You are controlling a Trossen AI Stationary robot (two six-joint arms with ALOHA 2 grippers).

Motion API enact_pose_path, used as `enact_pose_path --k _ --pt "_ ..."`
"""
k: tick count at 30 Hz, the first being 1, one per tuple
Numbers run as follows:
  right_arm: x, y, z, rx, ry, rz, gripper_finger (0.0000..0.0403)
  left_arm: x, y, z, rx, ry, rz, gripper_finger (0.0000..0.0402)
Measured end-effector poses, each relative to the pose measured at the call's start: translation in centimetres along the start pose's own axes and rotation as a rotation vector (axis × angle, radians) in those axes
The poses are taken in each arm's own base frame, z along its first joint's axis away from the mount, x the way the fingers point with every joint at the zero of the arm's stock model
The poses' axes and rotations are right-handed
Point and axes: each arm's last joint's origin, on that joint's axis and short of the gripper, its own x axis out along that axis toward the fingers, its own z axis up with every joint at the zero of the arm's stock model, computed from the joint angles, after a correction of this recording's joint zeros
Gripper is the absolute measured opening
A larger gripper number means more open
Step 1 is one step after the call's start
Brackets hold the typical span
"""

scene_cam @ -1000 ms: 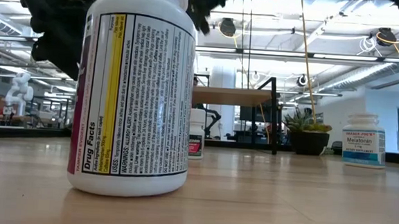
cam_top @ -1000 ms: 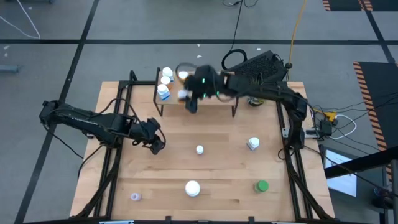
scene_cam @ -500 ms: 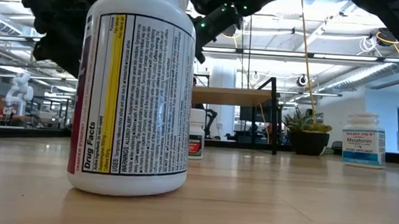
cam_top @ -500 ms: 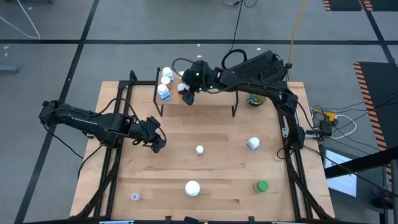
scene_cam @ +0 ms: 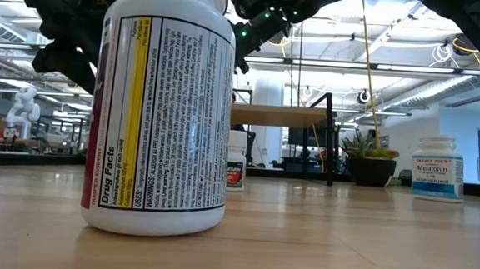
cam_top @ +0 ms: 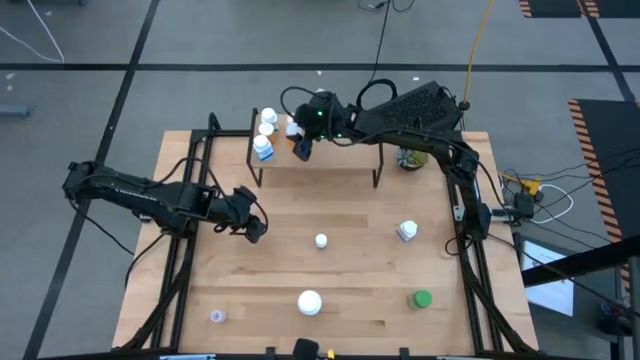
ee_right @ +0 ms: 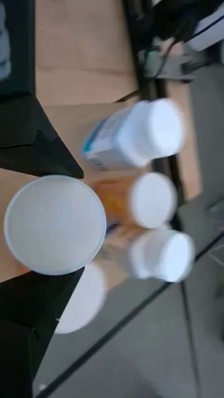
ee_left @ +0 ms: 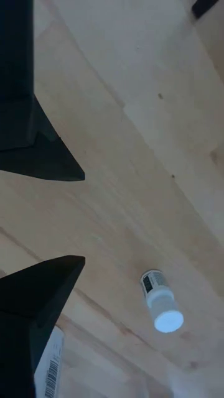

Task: Pick and place medicine bottles onto shelf by color
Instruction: Put the orange pill bottle on the shelf

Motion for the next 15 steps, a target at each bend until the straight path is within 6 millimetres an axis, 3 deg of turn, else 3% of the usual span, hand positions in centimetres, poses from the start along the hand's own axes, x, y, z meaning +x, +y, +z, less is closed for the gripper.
enact_pose_path --k 8,15 --pt "0.5 0.1 -0.7 0.021 0.043 0.006 0.0265 0.0 0.0 0.0 -0.009 0.000 0.000 0.0209" --pt "1.0 0.5 -1.2 0.015 0.078 0.021 0.0269 0.0 0.0 0.0 -0.047 0.004 -0.003 0.0209"
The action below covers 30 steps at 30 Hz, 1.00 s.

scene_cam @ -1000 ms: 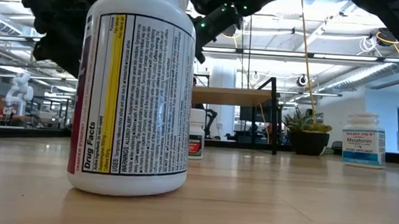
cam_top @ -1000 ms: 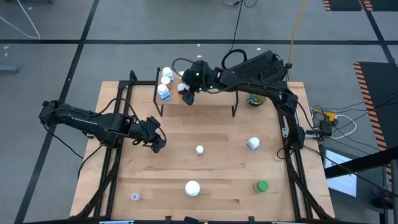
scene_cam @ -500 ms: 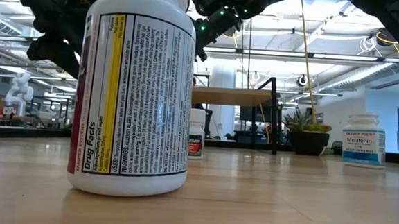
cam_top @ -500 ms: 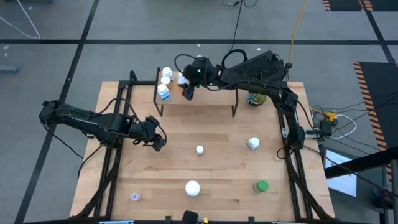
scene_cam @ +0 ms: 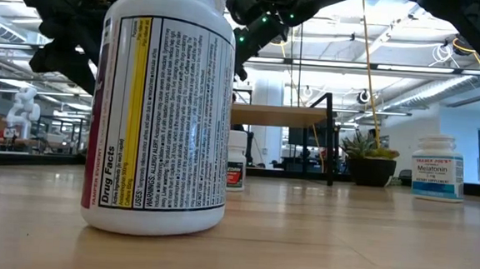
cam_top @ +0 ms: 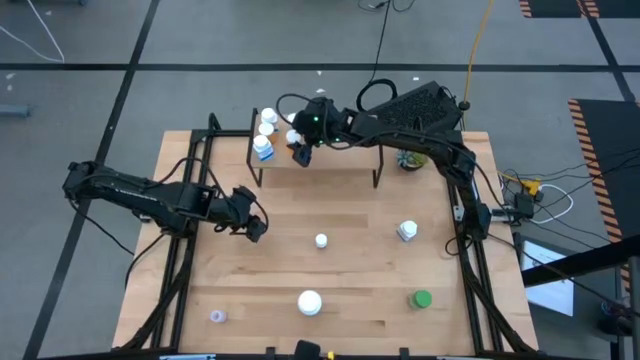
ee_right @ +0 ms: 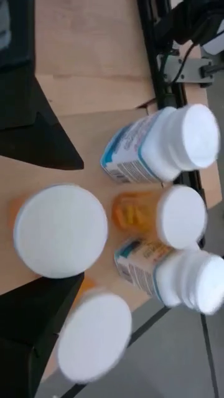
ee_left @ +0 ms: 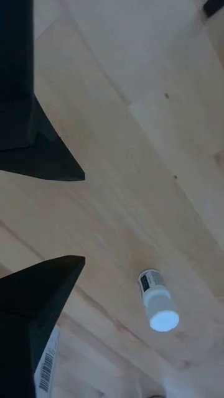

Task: Pick and place medicine bottles onto shelf by color
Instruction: Put the orange pill bottle on the shelf, then put the small white and black pill bottle on the shelf

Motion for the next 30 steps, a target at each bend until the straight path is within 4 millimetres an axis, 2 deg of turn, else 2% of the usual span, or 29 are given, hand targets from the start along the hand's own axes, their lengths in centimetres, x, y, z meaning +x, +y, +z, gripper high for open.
enact_pose_path --k 3,6,13,17,20,25,30 --pt "0.1 0.3 -0.1 -0.005 0.009 0.000 0.0268 0.0 0.0 0.0 -0.006 0.010 -0.006 0.0209" --pt "-0.8 0.6 0.3 -0.008 0.010 -0.001 0.0268 0.0 -0.1 -0.1 -0.012 0.019 -0.011 0.0209" --pt "-5.3 1.2 2.5 -0.017 -0.056 -0.023 0.0268 0.0 -0.1 -0.2 -0.006 0.021 -0.015 0.0209" --pt "-8.2 3.3 3.0 -0.041 -0.017 0.029 0.0268 0.0 -0.2 -0.3 0.024 0.025 -0.019 0.0209" --pt "-9.4 5.5 2.6 -0.062 0.048 0.136 0.0268 -0.1 -0.3 -0.4 0.061 0.026 -0.022 0.0209" --pt "-9.4 10.6 0.2 -0.086 0.131 0.341 0.0268 -0.1 -0.3 -0.5 0.128 0.022 -0.019 0.0209" --pt "-7.4 15.5 -5.3 -0.153 0.270 0.424 0.0268 -0.1 -0.3 -0.5 0.197 0.019 -0.017 0.0209"
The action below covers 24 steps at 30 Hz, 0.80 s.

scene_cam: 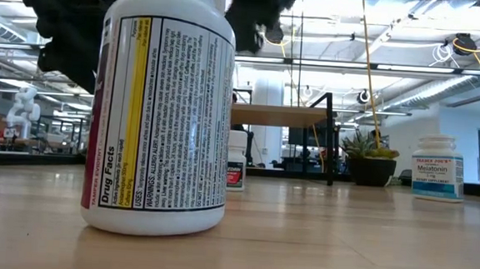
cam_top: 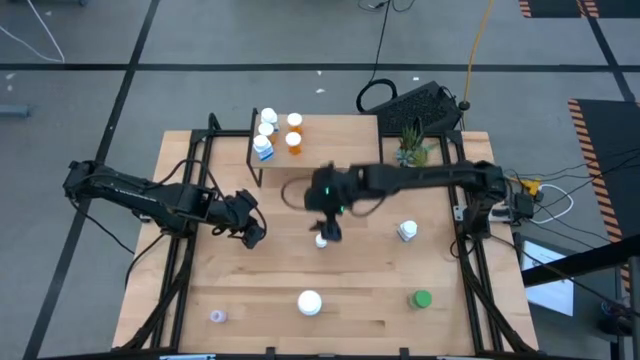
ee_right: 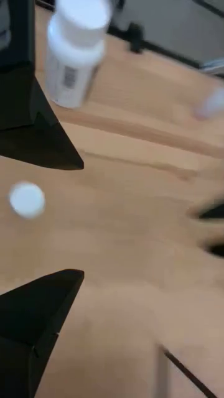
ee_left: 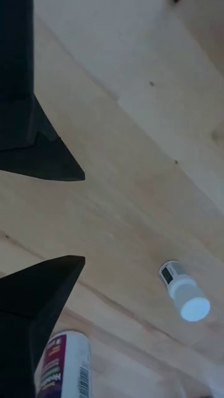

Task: Pick and place medicine bottles onto shelf by color
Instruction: Put the small white and black pill bottle on the shelf

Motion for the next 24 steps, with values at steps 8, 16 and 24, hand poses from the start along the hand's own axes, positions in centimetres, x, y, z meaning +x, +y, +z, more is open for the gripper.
enact_pose_path --k 8,16,24 --pt "5.5 1.8 -6.0 0.057 -0.006 -0.069 0.0268 0.0 0.0 0.0 0.023 -0.002 0.004 0.0209" --pt "7.4 1.8 -10.0 0.086 -0.018 -0.044 0.0268 0.0 0.1 0.0 0.048 -0.013 0.014 0.0209" --pt "8.0 1.3 -11.5 0.072 -0.061 -0.050 0.0259 0.0 0.1 0.1 0.031 -0.038 0.035 0.0209"
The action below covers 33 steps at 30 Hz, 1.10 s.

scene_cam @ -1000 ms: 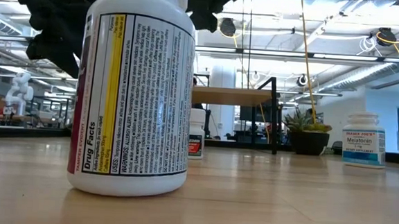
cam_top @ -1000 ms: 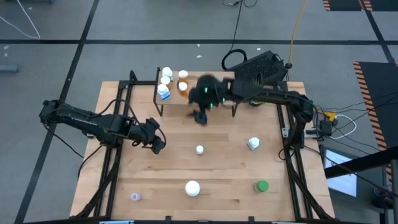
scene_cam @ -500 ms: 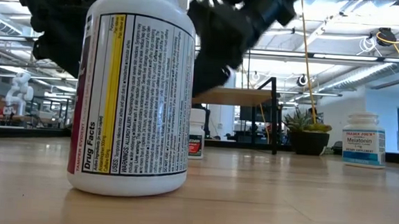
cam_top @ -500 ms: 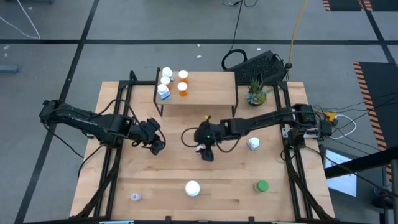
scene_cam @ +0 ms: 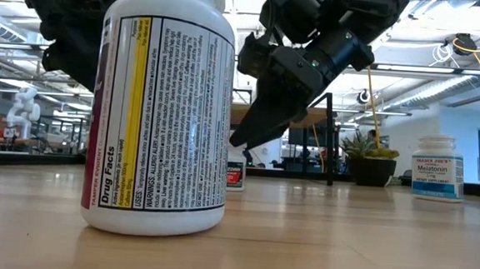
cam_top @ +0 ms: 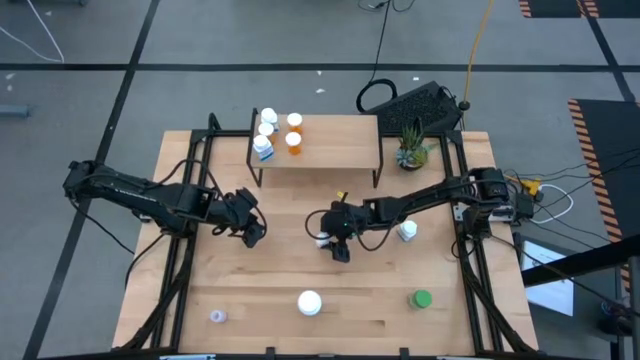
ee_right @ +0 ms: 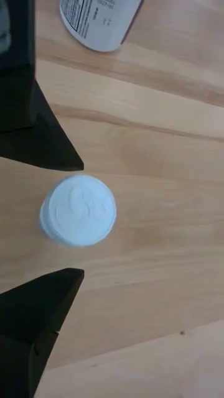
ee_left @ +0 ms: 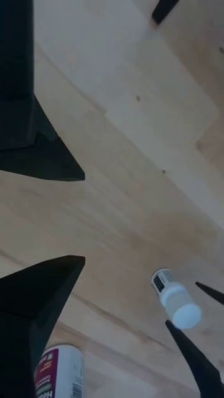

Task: Pick and place medicine bottles onto shelf by color
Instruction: Put the small white and black pill bottle on the shelf

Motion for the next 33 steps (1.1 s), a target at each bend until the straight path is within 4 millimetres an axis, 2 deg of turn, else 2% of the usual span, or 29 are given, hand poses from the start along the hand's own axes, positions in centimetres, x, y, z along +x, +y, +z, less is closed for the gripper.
enact_pose_path --k 6,14,20,23,27,30,33 --pt "0.0 0.1 0.2 -0.036 -0.021 0.010 0.0213 0.1 0.2 0.2 -0.027 -0.006 0.009 0.0209" --pt "-0.1 -0.2 0.4 -0.042 -0.035 0.031 0.0188 0.1 0.6 0.6 -0.048 -0.018 0.025 0.0209" --pt "-0.6 -0.9 0.7 -0.029 -0.046 0.018 0.0149 0.2 0.7 0.8 -0.045 -0.021 0.030 0.0209" --pt "-2.1 -1.4 1.9 -0.018 -0.066 0.017 0.0143 0.2 0.8 0.8 -0.046 -0.021 0.031 0.0209" --pt "-6.0 -2.5 5.3 0.001 -0.148 -0.004 0.0154 0.2 0.8 0.8 -0.064 -0.032 0.041 0.0209" --pt "-9.3 -4.4 8.4 0.037 -0.214 -0.048 0.0158 0.2 0.8 0.9 -0.071 -0.058 0.061 0.0209" --pt "-12.1 -7.3 11.0 0.048 -0.221 -0.081 0.0154 0.2 0.9 1.0 -0.101 -0.100 0.092 0.0209"
